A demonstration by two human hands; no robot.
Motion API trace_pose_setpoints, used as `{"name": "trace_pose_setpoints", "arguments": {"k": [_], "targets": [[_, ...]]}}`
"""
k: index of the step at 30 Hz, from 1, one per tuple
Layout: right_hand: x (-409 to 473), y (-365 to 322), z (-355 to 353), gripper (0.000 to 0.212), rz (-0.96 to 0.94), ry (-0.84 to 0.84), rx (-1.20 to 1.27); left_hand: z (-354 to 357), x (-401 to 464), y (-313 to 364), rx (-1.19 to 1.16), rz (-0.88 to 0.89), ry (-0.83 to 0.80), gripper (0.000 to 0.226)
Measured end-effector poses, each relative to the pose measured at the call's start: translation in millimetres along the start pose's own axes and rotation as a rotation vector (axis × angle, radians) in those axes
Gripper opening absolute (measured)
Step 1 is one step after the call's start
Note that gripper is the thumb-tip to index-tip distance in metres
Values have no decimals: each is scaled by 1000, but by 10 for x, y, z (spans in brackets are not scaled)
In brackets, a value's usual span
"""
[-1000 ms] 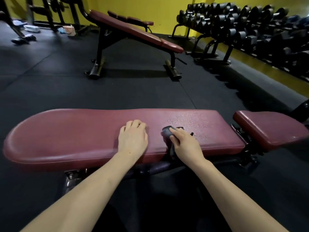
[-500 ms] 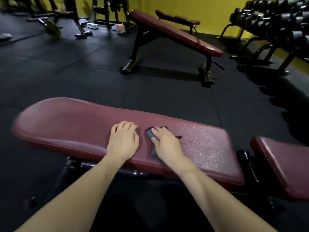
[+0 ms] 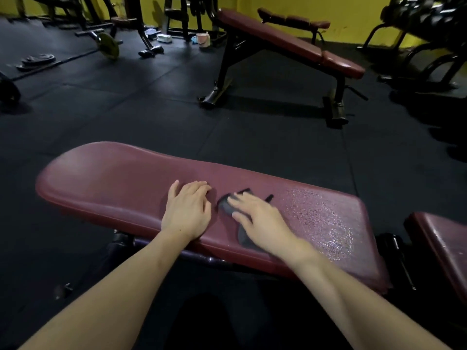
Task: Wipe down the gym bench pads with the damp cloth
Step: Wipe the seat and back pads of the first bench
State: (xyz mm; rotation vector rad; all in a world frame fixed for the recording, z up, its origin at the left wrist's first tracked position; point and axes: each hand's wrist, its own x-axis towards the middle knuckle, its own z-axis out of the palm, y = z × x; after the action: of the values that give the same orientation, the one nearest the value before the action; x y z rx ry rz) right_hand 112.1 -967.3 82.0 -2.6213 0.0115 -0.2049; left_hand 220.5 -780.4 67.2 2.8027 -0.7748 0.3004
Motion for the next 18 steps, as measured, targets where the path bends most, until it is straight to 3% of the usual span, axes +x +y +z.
{"name": "trace_pose_setpoints", "arguments": {"k": [4,10,18], "targets": [[177,107,-2,44,-1,-32,-25,-17,58,-40,19,66,-37,42],[1135,225,-9,44,225,45,-80,-55,104,-115,25,116,-126,48],[-106,-234,172,42,241,148,-121,-35,4,-127,-102,56,11,39]]}}
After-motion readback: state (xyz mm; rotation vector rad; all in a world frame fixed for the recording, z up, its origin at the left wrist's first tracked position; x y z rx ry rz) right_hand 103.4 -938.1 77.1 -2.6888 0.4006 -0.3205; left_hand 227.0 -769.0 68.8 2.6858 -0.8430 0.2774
